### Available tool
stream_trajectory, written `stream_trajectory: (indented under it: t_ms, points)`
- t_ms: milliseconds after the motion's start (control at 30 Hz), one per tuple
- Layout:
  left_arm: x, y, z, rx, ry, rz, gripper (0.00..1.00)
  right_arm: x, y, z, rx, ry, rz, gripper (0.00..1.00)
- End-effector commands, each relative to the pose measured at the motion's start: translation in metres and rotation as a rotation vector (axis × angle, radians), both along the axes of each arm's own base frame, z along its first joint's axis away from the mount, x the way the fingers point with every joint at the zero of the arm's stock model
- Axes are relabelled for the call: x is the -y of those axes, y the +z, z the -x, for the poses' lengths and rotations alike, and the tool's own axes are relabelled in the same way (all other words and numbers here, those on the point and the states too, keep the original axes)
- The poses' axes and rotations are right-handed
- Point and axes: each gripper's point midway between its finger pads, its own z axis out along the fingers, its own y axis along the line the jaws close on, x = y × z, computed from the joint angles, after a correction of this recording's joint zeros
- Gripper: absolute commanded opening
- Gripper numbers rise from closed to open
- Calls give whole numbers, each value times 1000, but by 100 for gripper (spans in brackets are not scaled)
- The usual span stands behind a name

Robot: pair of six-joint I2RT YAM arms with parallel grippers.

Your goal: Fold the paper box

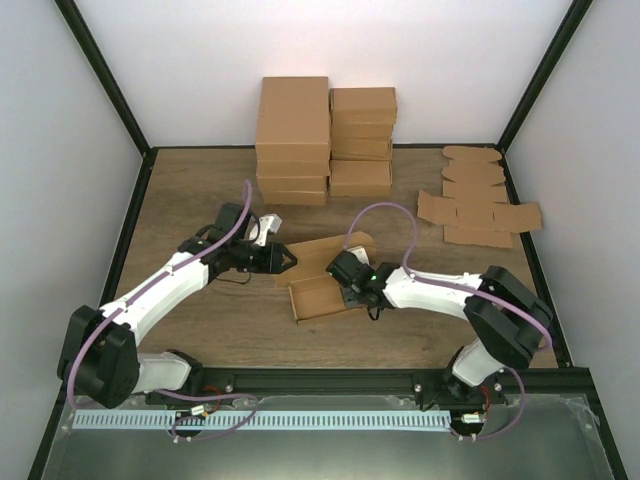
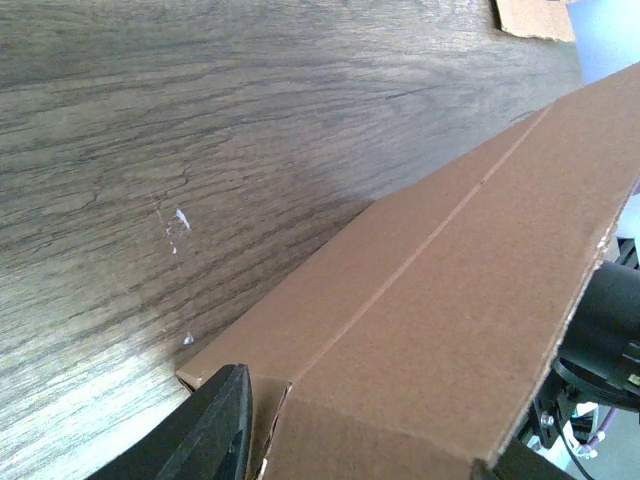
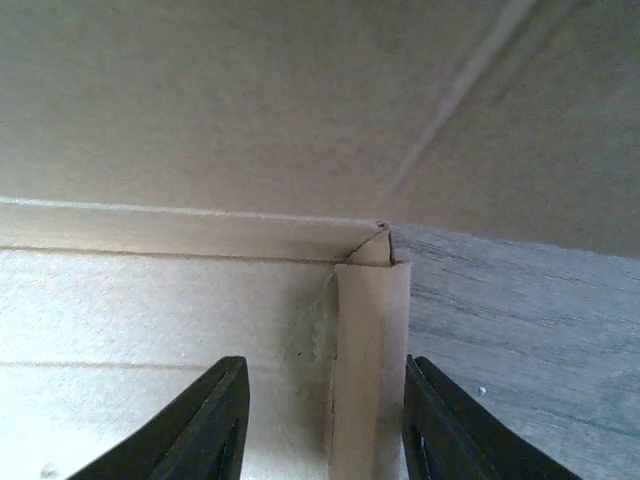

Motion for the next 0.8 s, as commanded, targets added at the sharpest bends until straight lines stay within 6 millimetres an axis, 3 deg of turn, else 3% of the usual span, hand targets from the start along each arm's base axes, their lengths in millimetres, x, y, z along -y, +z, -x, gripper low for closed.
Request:
stream_trajectory:
  t_ms: [0, 300, 533, 767]
  points:
    - [6, 13, -3, 32, -21, 23, 44, 0, 2, -13, 44, -44, 50, 44]
    - [4, 12, -2, 31, -20, 19, 44, 4, -5, -20, 62, -56, 108, 35]
    - [4, 16, 0, 38, -22, 20, 44, 6, -4, -21, 69, -70, 118, 19]
    - [-11, 57, -5, 162, 31, -14, 66, 7, 8, -22, 103, -85, 73, 19]
